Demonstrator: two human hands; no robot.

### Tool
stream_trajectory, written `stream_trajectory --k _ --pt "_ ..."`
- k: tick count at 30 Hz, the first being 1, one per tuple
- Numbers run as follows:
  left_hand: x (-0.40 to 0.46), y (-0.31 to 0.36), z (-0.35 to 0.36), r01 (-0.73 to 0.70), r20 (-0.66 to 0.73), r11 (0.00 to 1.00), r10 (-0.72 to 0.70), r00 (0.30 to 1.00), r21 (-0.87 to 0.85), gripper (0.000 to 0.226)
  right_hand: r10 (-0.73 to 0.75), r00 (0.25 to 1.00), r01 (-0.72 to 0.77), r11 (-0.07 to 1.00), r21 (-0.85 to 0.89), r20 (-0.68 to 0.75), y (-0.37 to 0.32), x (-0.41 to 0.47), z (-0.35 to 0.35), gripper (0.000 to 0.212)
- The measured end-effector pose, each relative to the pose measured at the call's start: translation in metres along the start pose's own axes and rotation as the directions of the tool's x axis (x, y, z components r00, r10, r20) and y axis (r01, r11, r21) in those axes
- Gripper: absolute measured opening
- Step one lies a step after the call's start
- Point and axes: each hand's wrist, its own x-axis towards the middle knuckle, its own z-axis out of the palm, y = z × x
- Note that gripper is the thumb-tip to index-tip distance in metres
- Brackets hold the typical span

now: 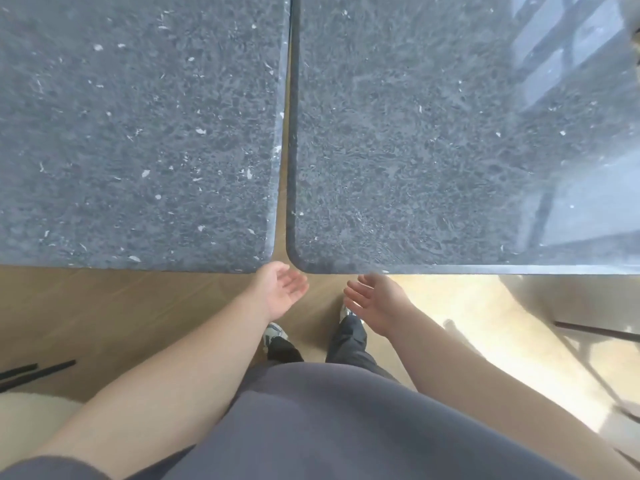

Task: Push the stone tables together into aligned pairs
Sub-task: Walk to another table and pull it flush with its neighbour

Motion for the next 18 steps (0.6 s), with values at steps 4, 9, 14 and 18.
stream_trajectory --k 4,9,14,18 --pt "0.016 -0.011 0.027 0.000 -0.091 1.000 0.003 0.996 0.027 0.024 0.064 0.998 -0.065 0.997 0.043 0.030 -0.017 0.017 -0.019 0.053" --pt "0.031 -0.026 0.048 0.010 -0.078 0.987 -0.022 0.997 -0.157 0.037 0.106 0.990 -0.123 0.968 0.219 0.091 -0.034 0.042 -0.025 0.065" --pt "0.048 -0.042 0.060 0.006 -0.014 0.951 -0.011 1.000 -0.309 0.050 0.101 0.994 -0.108 0.927 0.359 0.037 -0.041 0.062 -0.015 0.074" --pt "0.063 -0.052 0.070 -0.021 0.043 0.921 0.041 0.998 -0.388 0.042 0.108 0.992 -0.058 0.866 0.496 -0.072 -0.039 0.073 -0.005 0.064"
